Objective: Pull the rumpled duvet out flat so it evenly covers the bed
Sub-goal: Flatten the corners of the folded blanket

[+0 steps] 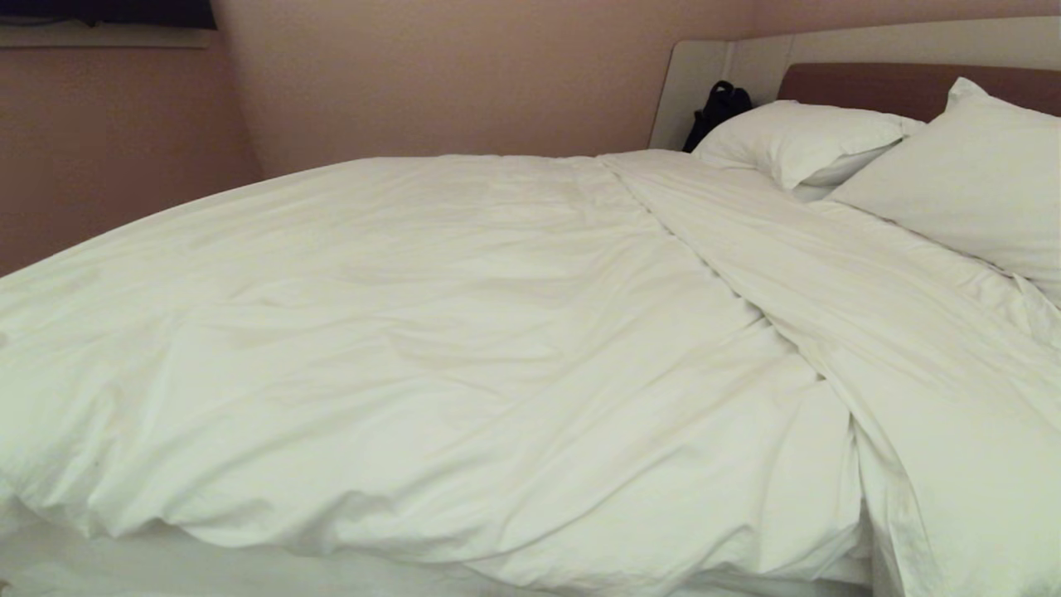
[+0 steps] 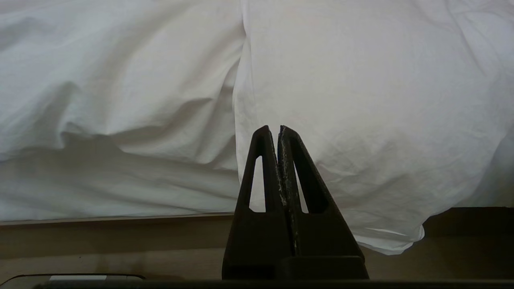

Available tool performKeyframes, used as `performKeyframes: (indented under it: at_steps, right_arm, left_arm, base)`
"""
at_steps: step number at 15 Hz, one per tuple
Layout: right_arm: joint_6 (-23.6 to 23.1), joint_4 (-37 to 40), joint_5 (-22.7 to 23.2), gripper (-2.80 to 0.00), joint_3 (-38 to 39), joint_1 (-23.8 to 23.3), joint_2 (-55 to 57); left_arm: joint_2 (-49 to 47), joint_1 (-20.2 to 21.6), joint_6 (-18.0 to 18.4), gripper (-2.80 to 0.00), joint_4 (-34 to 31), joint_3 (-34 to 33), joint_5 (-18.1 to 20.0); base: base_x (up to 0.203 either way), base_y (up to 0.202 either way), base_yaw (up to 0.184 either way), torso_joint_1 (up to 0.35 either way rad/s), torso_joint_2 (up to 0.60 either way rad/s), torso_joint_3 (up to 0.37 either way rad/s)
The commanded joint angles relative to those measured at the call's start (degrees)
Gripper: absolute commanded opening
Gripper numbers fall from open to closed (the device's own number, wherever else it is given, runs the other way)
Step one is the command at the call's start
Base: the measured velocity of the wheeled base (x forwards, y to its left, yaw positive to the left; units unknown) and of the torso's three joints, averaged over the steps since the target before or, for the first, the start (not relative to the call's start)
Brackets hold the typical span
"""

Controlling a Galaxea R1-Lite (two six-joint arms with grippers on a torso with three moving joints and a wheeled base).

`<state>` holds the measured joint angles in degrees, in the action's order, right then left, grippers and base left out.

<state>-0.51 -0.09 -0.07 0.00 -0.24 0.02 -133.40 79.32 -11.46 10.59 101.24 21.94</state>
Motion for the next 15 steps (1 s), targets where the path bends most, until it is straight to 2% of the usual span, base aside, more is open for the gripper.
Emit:
performKeyframes:
  at_steps: [1,7,10,11,14,15]
  right_arm:
    - [0.0,0.0,0.0,-2.80,0.0,0.0,0.0]
    - [0.0,0.0,0.0,-2.80,0.0,0.0,0.0]
    - [0.0,0.0,0.0,-2.80,0.0,0.0,0.0]
    - [0.0,0.0,0.0,-2.80,0.0,0.1,0.0]
    - [0.0,0.0,0.0,-2.80,0.0,0.0,0.0]
    - [0.0,0.0,0.0,-2.80,0.0,0.0,0.0]
  left_arm:
    - [7.8,-1.9,-0.2,0.00,-12.6,-1.4,0.6]
    - [19.9,-2.5,0.4,0.00,-32.4,-0.7,5.1]
    - [20.7,-2.5,0.5,0.00,-34.8,-1.7,8.3]
    - [20.8,-2.5,0.5,0.00,-35.3,-2.7,10.9]
    - [23.6,-0.5,0.6,0.00,-35.7,-6.3,24.1]
    - [25.2,-0.2,0.6,0.00,-35.9,-7.5,25.8]
  base:
    - [0.000,0.000,0.000,0.000,0.00,0.000]
    - [0.000,0.000,0.000,0.000,0.00,0.000]
    - [0.000,0.000,0.000,0.000,0.00,0.000]
    - [0.000,0.000,0.000,0.000,0.00,0.000]
    - [0.000,0.000,0.000,0.000,0.00,0.000]
    - [0.000,0.000,0.000,0.000,0.00,0.000]
